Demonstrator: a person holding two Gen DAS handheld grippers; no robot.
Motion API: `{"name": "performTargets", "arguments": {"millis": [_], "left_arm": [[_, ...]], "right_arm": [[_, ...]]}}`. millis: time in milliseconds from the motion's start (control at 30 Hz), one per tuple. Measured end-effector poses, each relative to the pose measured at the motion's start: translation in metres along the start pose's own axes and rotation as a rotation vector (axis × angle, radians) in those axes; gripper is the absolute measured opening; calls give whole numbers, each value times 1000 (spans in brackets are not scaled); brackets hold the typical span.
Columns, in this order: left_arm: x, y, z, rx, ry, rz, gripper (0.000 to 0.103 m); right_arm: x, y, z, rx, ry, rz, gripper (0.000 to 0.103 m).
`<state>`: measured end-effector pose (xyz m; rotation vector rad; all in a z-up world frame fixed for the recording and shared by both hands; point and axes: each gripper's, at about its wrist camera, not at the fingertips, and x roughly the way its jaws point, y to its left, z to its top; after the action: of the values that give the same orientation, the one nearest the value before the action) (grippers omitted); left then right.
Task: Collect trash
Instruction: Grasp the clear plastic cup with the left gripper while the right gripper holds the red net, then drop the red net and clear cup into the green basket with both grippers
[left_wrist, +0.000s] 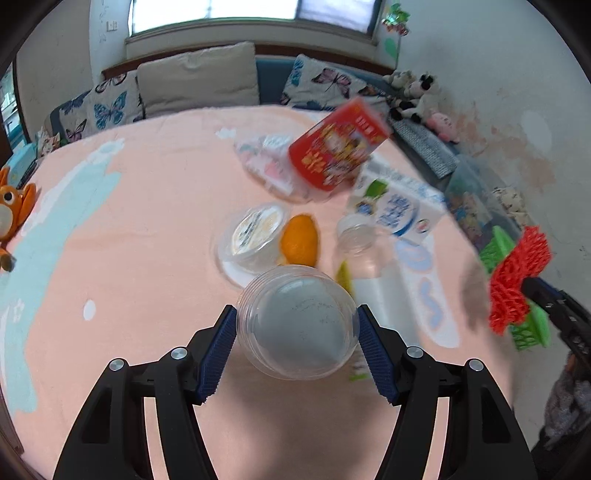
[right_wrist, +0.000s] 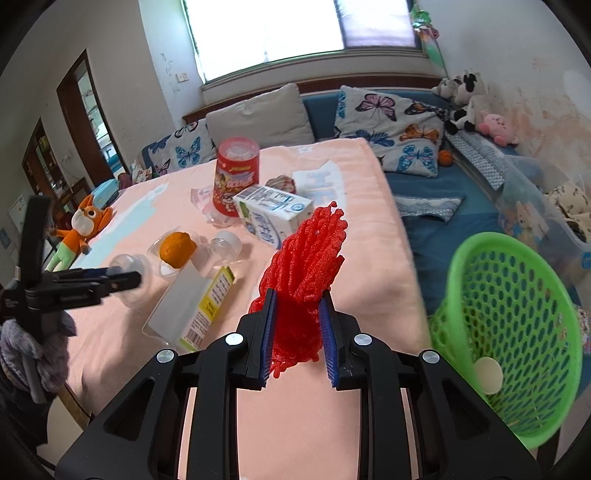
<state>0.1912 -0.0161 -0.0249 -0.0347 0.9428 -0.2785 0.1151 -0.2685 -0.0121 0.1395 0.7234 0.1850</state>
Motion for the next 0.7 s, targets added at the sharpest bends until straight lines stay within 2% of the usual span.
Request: {"name": "performTargets", "arguments": {"millis": [300, 700], "left_arm": [[-31, -60, 11, 97, -34, -112, 63], [-13, -169, 35, 239, -13, -213, 63]], "right_arm": [[-39, -43, -5, 53, -50, -94, 24], [-62, -129, -18, 154, -34, -265, 24]]}}
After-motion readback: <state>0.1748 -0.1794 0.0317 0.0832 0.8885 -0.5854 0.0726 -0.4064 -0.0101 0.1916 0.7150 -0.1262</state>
